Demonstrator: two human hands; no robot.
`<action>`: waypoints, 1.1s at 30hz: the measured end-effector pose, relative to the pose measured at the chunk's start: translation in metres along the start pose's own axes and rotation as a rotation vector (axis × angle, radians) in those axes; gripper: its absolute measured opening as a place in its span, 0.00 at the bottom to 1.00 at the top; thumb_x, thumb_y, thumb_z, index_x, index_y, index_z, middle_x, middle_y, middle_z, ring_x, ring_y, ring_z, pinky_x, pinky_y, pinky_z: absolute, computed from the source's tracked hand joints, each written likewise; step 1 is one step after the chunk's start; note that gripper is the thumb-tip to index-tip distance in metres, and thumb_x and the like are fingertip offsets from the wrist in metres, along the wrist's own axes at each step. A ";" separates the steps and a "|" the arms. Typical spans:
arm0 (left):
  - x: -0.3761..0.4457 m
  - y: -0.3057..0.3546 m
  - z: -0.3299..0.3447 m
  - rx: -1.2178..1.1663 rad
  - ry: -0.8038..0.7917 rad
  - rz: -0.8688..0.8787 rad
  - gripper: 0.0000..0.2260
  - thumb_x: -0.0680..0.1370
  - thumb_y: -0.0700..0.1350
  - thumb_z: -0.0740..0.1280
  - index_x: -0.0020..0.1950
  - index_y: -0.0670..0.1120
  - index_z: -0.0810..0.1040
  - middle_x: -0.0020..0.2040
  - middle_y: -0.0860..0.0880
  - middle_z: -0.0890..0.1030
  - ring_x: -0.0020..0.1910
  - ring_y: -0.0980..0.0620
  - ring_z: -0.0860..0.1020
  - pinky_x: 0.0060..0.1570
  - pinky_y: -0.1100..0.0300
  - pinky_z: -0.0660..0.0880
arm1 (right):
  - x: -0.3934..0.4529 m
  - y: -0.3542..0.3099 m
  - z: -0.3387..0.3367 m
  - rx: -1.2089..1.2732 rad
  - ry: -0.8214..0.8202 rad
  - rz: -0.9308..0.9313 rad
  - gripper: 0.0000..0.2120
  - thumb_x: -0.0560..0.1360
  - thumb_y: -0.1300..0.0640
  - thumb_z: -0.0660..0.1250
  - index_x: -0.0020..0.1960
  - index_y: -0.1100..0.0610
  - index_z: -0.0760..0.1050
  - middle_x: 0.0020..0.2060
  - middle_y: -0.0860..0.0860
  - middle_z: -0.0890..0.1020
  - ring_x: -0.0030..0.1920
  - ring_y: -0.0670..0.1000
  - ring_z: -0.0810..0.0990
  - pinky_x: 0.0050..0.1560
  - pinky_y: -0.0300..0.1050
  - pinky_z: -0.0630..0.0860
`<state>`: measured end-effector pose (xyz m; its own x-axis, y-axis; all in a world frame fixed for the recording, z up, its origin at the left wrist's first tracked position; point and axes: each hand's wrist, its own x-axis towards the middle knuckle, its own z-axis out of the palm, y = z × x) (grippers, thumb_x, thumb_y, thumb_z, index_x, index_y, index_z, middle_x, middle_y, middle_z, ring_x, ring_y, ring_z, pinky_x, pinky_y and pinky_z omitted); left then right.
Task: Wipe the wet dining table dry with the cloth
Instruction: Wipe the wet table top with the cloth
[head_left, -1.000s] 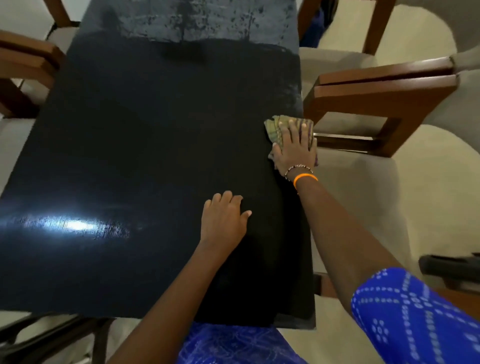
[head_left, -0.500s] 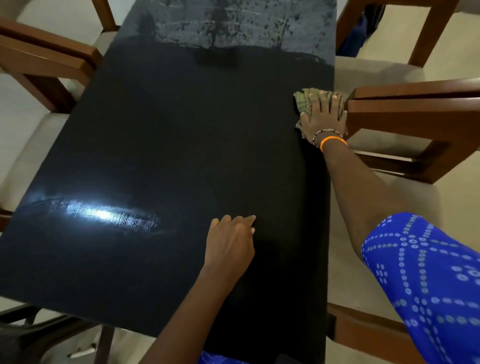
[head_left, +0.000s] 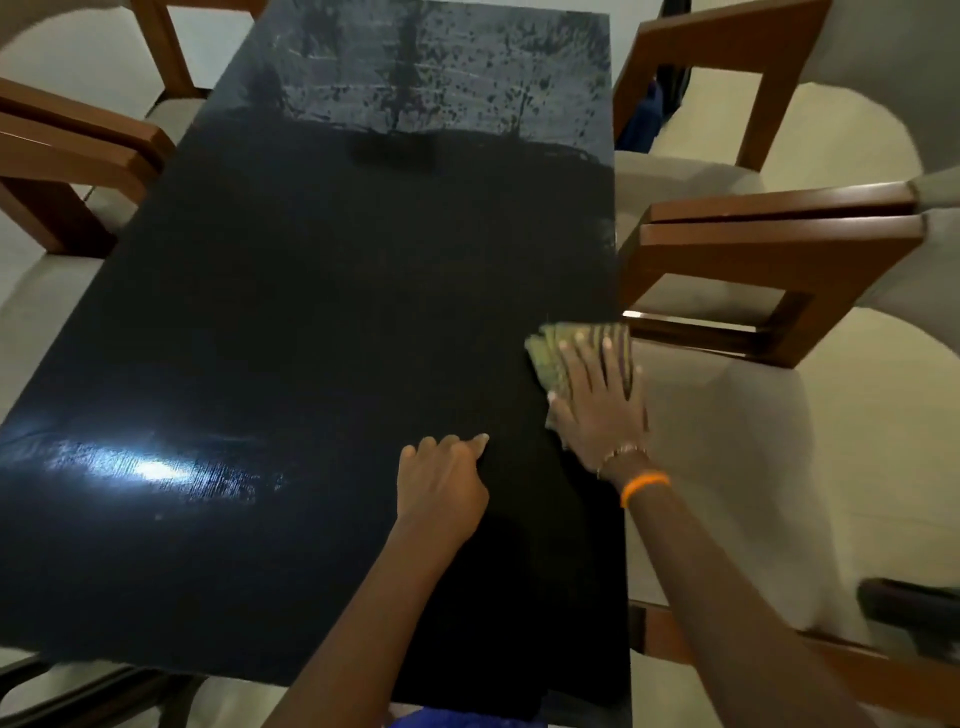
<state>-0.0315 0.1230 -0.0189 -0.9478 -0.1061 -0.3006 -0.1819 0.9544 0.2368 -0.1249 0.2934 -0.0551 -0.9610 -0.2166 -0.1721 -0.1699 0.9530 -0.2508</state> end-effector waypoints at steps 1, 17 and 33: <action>0.001 -0.001 0.000 -0.003 -0.003 0.002 0.23 0.77 0.40 0.57 0.71 0.54 0.64 0.47 0.51 0.77 0.41 0.55 0.66 0.45 0.59 0.62 | -0.027 -0.002 0.007 0.004 -0.015 0.008 0.29 0.78 0.44 0.54 0.76 0.47 0.47 0.77 0.49 0.49 0.77 0.54 0.44 0.73 0.62 0.44; -0.117 -0.098 0.004 -0.371 0.338 -0.140 0.07 0.76 0.42 0.63 0.50 0.52 0.77 0.43 0.56 0.81 0.40 0.56 0.78 0.44 0.60 0.71 | -0.061 -0.099 0.040 -0.027 0.011 0.128 0.32 0.78 0.44 0.54 0.76 0.51 0.46 0.77 0.53 0.48 0.77 0.58 0.43 0.72 0.67 0.40; -0.193 -0.140 0.035 -1.016 -0.041 -0.465 0.11 0.77 0.37 0.58 0.36 0.47 0.73 0.33 0.50 0.71 0.34 0.54 0.68 0.35 0.59 0.64 | -0.192 -0.148 0.080 -0.032 0.040 -0.259 0.30 0.72 0.48 0.58 0.74 0.46 0.57 0.76 0.46 0.59 0.76 0.52 0.54 0.74 0.58 0.46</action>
<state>0.1858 0.0200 -0.0262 -0.7257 -0.3662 -0.5824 -0.6640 0.1511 0.7323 0.1021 0.1773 -0.0614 -0.8922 -0.4465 -0.0683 -0.4178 0.8731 -0.2511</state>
